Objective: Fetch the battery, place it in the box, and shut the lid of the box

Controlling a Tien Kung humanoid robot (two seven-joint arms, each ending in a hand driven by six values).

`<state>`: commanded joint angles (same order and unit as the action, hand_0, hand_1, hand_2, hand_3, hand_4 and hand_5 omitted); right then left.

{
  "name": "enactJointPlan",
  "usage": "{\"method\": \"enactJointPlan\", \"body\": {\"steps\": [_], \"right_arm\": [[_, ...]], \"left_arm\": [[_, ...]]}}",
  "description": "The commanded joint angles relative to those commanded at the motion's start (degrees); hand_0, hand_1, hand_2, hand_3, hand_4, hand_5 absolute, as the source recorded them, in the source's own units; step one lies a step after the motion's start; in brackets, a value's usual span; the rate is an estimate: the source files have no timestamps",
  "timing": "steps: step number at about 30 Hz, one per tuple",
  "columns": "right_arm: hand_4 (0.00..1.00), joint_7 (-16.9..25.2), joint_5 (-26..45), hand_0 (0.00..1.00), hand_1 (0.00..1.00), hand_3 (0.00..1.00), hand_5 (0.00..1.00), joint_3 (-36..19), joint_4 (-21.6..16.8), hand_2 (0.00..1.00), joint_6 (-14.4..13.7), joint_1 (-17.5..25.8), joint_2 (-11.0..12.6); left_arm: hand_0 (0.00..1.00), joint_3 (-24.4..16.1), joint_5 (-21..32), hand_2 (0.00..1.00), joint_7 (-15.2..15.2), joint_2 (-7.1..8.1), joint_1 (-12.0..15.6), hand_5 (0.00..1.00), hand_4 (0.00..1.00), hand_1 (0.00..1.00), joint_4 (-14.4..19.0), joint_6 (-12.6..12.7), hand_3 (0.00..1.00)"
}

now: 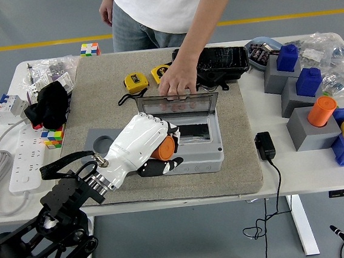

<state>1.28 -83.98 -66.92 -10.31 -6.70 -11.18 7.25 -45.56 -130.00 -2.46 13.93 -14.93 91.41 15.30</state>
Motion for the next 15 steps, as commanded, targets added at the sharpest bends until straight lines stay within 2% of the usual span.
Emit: {"method": "enactJointPlan", "body": {"steps": [2, 6, 9, 15], "right_arm": [[0.998, -0.03, -0.15, 0.881, 0.855, 0.841, 0.998, -0.10, 0.00, 0.803, 0.01, -0.06, 0.04], [0.998, -0.09, -0.38, 0.881, 0.855, 0.841, 0.998, -0.23, 0.00, 0.803, -0.02, -0.30, 0.21], [0.998, -0.12, -0.34, 0.881, 0.855, 0.842, 0.998, -0.15, 0.00, 0.803, -0.04, -0.39, 0.24], [0.998, -0.22, -0.42, 0.882, 0.854, 0.841, 0.998, 0.03, 0.00, 0.803, -0.02, -0.34, 0.19]], "left_arm": [[0.049, 0.83, 0.00, 0.100, 0.00, -0.42, -0.80, 0.015, 0.755, 0.070, -0.68, 0.06, 0.118], [0.049, 2.40, 0.00, 0.100, -0.13, -2.62, -2.99, 0.015, 0.755, 0.070, -4.13, 0.23, 0.118], [0.049, 3.15, 0.00, 0.100, -0.24, -3.69, -3.93, 0.019, 0.756, 0.071, -5.91, 0.35, 0.117], [0.049, 5.21, 0.00, 0.100, -0.28, -4.77, -5.96, 0.027, 0.756, 0.071, -8.22, 0.38, 0.117]]}}
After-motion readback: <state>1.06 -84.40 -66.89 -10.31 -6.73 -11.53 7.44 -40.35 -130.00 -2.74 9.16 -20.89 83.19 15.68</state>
